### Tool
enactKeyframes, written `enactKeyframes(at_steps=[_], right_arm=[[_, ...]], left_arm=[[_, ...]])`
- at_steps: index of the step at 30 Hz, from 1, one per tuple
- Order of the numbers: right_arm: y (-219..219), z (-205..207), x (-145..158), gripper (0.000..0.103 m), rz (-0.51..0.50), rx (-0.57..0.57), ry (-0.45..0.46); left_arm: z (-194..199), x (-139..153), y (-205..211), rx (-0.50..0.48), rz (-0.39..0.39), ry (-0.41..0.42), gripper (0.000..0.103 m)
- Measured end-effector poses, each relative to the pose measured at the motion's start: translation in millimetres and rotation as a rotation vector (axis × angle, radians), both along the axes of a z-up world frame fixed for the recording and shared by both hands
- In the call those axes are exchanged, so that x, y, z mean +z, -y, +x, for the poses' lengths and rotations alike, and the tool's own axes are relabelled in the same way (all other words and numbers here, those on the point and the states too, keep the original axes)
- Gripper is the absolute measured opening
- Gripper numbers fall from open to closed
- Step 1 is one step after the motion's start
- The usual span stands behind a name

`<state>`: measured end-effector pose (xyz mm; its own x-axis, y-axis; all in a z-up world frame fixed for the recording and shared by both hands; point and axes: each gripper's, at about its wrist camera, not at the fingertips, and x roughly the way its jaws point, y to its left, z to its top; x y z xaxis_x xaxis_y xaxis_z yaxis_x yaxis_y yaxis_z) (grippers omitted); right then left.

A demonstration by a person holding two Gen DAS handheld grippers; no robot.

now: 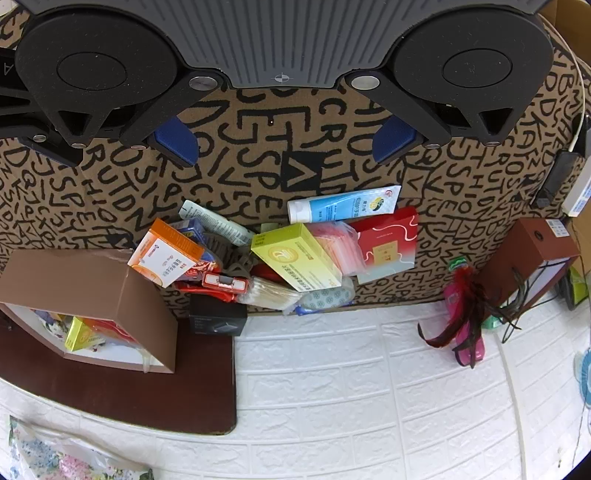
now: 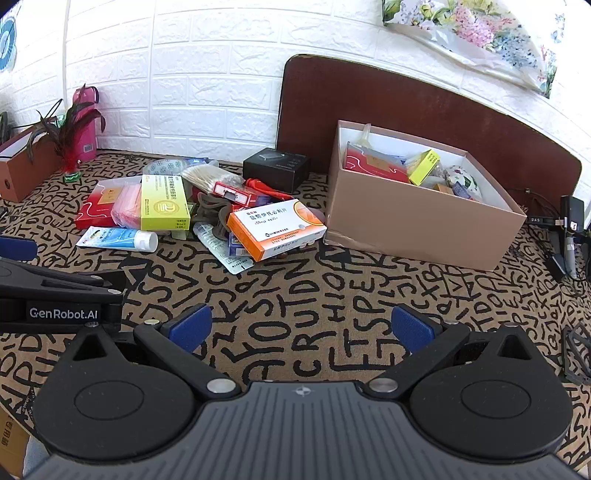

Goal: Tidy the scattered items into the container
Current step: 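Move both tools toward the tubes lying in front of the pile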

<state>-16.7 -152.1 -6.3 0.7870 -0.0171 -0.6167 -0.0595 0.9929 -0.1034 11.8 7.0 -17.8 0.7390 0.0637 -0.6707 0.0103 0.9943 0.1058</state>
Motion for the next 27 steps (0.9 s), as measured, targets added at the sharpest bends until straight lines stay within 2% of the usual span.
enactKeyframes(at_steps=[17, 24, 27], right_arm=[[-4, 24, -12, 0.103, -0.012, 0.005, -0.051], [-6, 41, -25, 0.103, -0.005, 0.032, -0.082], [-7, 52, -34, 0.103, 0.004, 0.048, -0.107]], left_arm=[[23, -12, -13, 0.023, -0.025, -0.045, 0.103], [42, -29, -24, 0.041, -0.041, -0.105, 0.103], [54, -40, -35, 0.064, -0.079, -0.147, 0.103]])
